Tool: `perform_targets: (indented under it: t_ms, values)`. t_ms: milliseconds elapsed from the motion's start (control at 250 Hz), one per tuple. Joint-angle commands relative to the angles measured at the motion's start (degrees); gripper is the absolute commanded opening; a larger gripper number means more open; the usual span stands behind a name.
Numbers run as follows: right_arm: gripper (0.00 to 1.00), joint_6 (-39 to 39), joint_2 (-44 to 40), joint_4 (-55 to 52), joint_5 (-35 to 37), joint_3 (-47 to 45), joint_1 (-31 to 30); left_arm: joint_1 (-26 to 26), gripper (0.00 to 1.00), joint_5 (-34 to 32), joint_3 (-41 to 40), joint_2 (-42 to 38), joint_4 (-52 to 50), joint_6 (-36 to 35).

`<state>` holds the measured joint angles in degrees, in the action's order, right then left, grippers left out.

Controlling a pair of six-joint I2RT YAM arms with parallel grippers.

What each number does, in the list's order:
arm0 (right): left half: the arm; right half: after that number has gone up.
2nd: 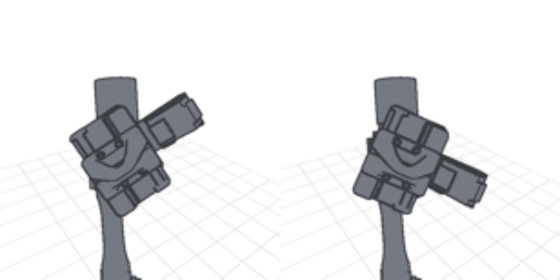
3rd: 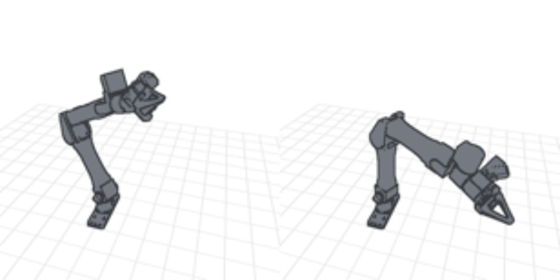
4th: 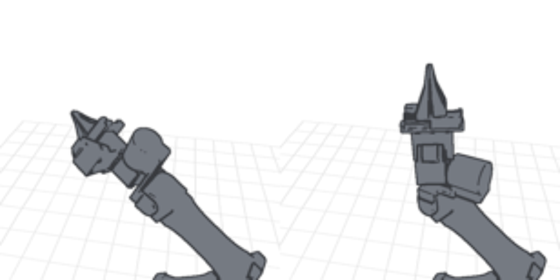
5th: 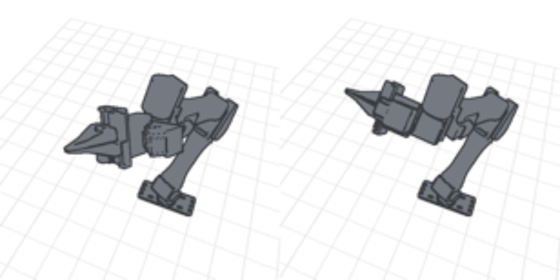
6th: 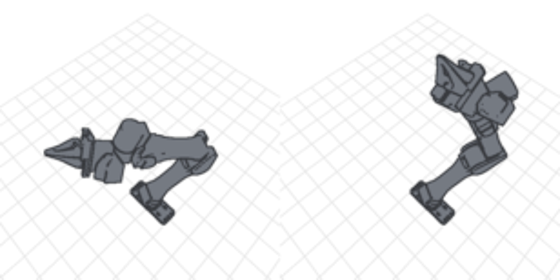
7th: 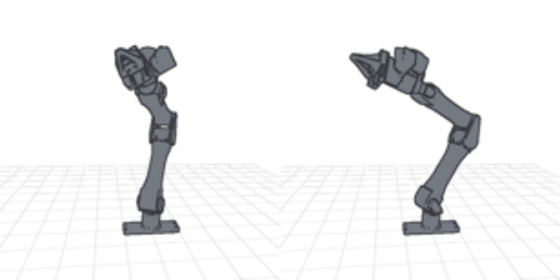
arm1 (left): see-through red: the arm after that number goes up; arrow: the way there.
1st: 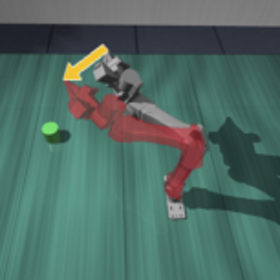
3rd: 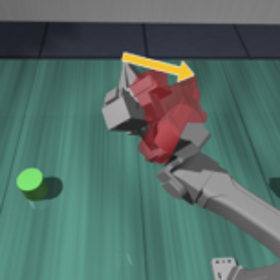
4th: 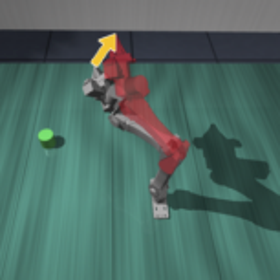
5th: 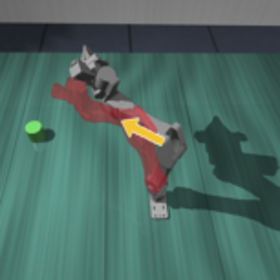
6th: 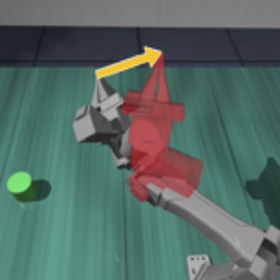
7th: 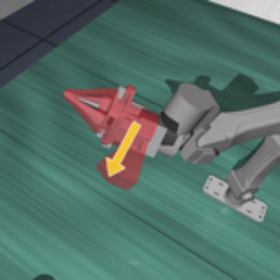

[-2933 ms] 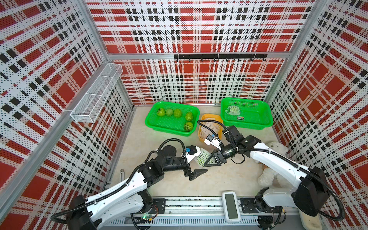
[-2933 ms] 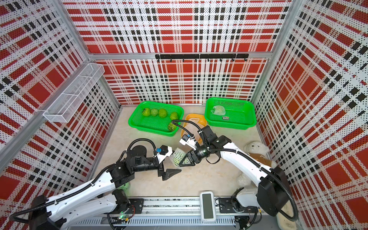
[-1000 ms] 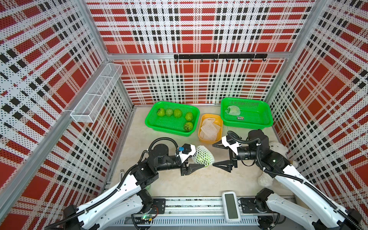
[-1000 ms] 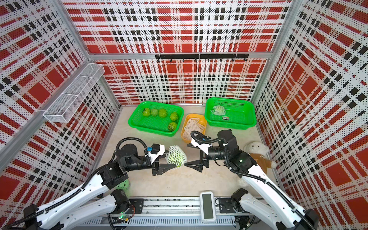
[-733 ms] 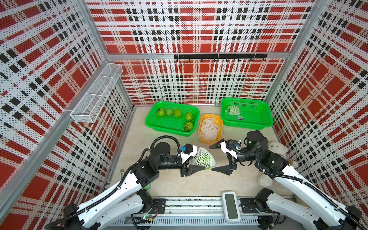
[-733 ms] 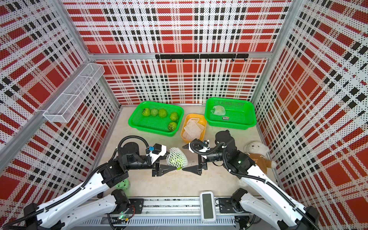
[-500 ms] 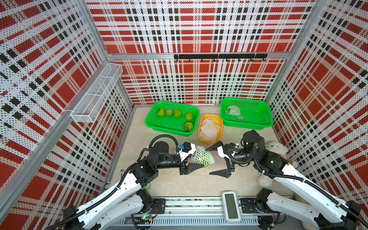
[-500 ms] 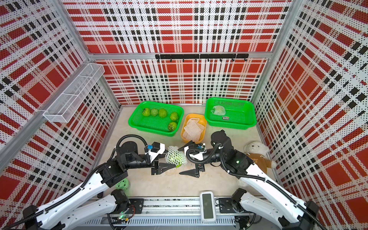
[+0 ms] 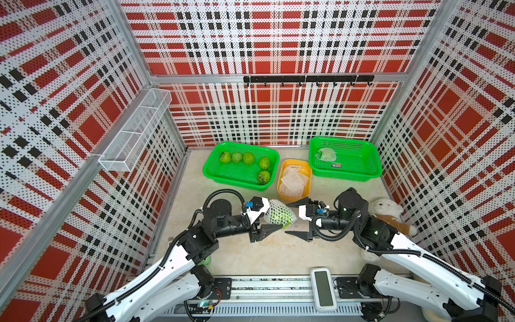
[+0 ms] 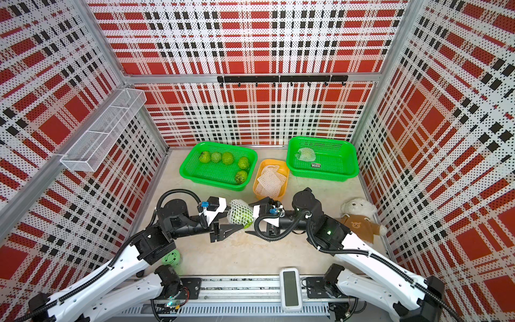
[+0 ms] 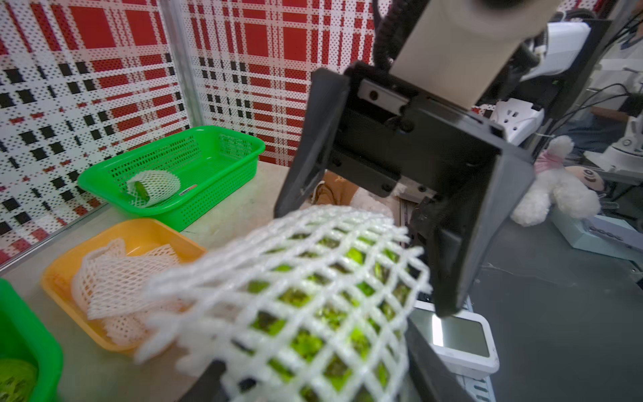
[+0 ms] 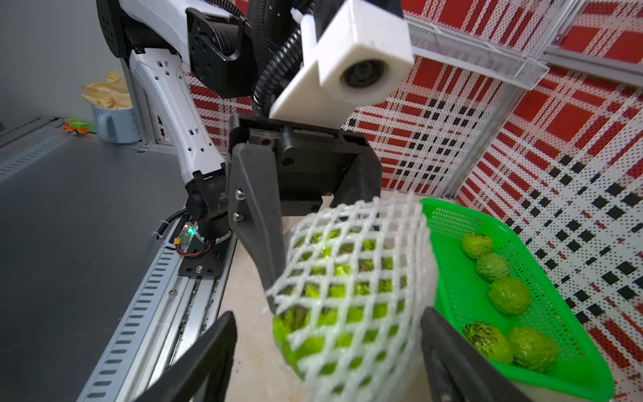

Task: Sleeve custard apples in foam nets
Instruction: Adjust the foam net on the custard apple, then place the custard apple in the basket.

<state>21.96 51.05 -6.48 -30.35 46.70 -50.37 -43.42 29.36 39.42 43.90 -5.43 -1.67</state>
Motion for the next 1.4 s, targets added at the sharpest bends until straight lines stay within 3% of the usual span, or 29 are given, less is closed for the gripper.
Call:
perform_targets:
  t_ms: [0, 196, 344, 492, 720, 888, 1117, 1209, 1397]
  values:
    - [0.84, 0.11, -1.15, 5.87, 4.44, -2.19, -2.16, 1.53, 0.51, -6.18, -0.96, -1.66, 3.16, 2.05]
    - [0.85, -0.79, 0.32, 6.31, 4.87, -2.39, -4.03, 2.77, 0.51, -6.50, -1.47, -2.72, 3.71, 2.83]
    - [1.00, 1.59, -3.21, 5.02, 10.93, -2.31, -4.02, 2.71, 0.53, -1.71, -1.53, -2.72, 3.68, 2.63]
    - [1.00, 6.85, -3.82, -3.44, 13.08, 1.93, -3.84, 1.81, 0.53, 4.45, -0.84, -1.17, 3.63, 1.70]
    - [1.00, 10.69, -0.78, -12.48, 9.09, 6.93, -2.66, 0.66, 0.52, 10.59, 0.48, 0.97, 3.32, 0.75]
    - [1.00, 10.98, 2.22, -17.56, 0.85, 10.68, -0.88, 0.18, 0.52, 9.78, 0.66, 0.28, 2.79, 0.03]
    - [1.00, 11.56, 5.61, -20.15, -1.50, 13.72, -0.35, -0.31, 0.52, 9.58, 0.79, 0.14, 2.44, -0.45]
    - [0.96, 11.07, 6.45, -20.06, -2.12, 14.31, -0.38, -0.56, 0.52, 8.99, 0.66, -0.28, 2.40, -0.67]
    - [0.67, 9.36, 7.29, -19.02, -2.97, 14.56, -0.35, -0.88, 0.52, 8.14, 0.68, -0.28, 2.04, -1.05]
